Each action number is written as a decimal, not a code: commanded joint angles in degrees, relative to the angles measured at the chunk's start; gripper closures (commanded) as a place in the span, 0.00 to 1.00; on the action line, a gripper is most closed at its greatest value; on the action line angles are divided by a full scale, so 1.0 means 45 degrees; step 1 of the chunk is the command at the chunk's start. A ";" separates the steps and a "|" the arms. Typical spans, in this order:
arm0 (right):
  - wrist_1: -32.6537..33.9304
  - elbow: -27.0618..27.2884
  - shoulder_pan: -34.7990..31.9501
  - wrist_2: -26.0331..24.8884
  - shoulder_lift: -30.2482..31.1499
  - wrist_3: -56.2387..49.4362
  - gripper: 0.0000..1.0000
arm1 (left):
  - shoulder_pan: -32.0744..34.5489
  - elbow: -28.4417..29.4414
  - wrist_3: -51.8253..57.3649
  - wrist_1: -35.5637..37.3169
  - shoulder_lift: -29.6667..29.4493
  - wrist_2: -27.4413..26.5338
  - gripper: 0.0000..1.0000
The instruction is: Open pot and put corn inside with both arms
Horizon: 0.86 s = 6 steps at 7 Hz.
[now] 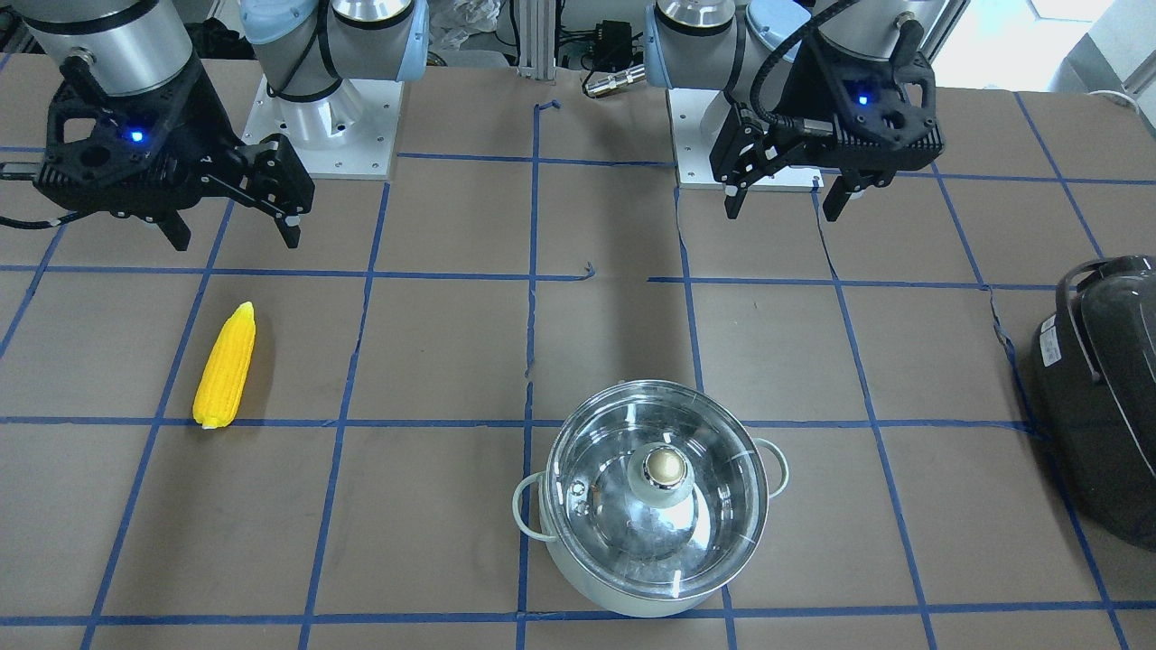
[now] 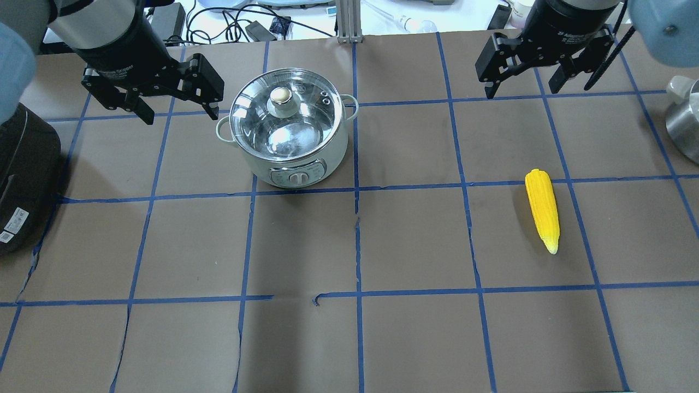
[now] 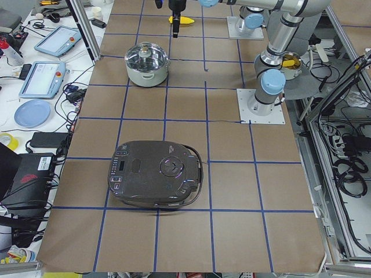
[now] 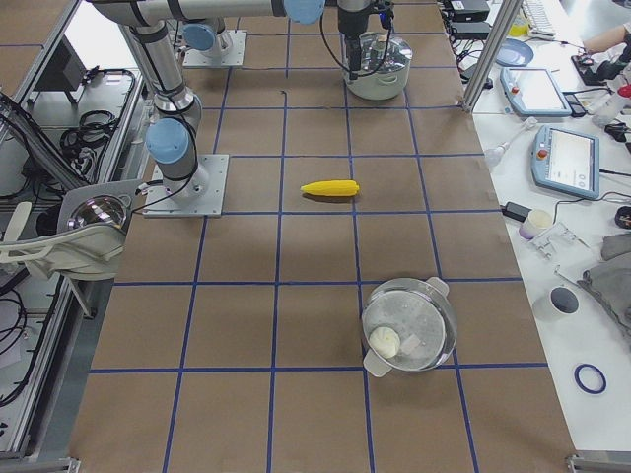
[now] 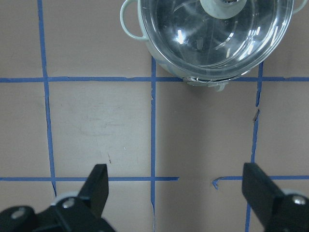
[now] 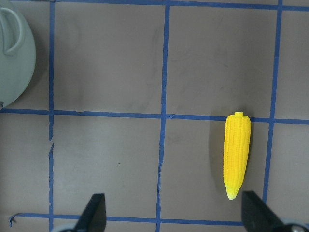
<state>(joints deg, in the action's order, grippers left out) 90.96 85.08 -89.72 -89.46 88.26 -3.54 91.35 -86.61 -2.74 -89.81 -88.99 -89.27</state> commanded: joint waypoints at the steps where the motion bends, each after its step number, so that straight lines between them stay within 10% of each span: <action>1: 0.0001 0.0020 -0.0179 -0.0003 0.0016 0.0063 0.00 | 0.0070 0.0590 -0.0151 0.0270 -0.0960 -0.0006 0.00; 6: 0.1751 0.1165 0.1784 -0.0122 -0.1445 -0.1458 0.00 | 0.0848 0.2351 -0.1903 0.2215 -0.4726 0.0072 0.00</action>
<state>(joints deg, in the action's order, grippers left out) 95.00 87.27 -85.91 -90.21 84.17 -8.90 93.30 -77.07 -8.21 -84.38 -104.96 -89.00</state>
